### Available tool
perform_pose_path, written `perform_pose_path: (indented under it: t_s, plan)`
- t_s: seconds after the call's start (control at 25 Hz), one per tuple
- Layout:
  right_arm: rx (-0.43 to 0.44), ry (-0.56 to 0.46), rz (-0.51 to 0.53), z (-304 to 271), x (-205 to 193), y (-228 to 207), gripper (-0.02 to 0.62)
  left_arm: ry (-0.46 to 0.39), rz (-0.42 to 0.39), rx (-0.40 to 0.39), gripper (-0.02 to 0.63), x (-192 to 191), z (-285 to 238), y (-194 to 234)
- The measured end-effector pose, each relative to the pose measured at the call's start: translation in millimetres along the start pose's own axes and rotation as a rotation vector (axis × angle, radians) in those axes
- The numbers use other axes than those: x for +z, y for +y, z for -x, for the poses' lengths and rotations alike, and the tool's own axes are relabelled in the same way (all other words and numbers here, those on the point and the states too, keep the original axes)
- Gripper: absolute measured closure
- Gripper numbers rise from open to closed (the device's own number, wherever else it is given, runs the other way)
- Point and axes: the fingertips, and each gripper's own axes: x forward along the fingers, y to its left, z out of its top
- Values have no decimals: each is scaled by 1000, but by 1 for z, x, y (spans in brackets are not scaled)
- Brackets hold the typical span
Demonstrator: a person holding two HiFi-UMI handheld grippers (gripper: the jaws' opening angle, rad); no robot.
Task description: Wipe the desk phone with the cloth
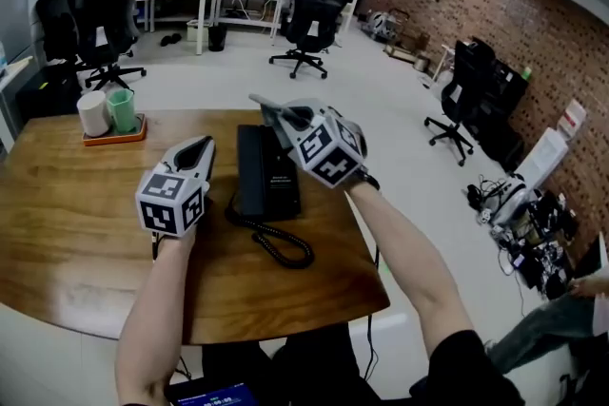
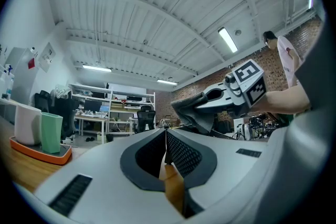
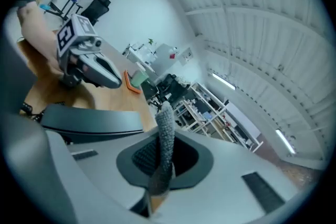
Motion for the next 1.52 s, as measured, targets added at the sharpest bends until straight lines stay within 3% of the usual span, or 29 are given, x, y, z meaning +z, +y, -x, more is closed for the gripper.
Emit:
perform_pose_path:
  t_s: [0.16,0.28,0.72,0.96,1.04,1.2,1.32,1.52]
  plan:
    - [49,87,33,-27,-18,10,569,0,2,0,603,1,0,-3]
    - [91,93,62,-24,-22,27,570,1,-1,-3,603,1,0,-3]
    - [293,27,273,61,-21,132,571,2,-1,-8,603,1,0,-2]
    - [481,52,439,109,-30,177,569,6,1,-8,603,1,1,-3]
    - [460,40,398,108,-26,160,569,7,0,-9,603,1,1,-4]
    - [227,-2,150,69,-13,68,569,6,0,-8,603,1,1,-5]
    - [98,9,34,31,-13,18,569,7,2,-8,603,-1,0,-3]
    - [90,85,11,-15,-27,12,569,5,5,-8,603,-3,0,-5]
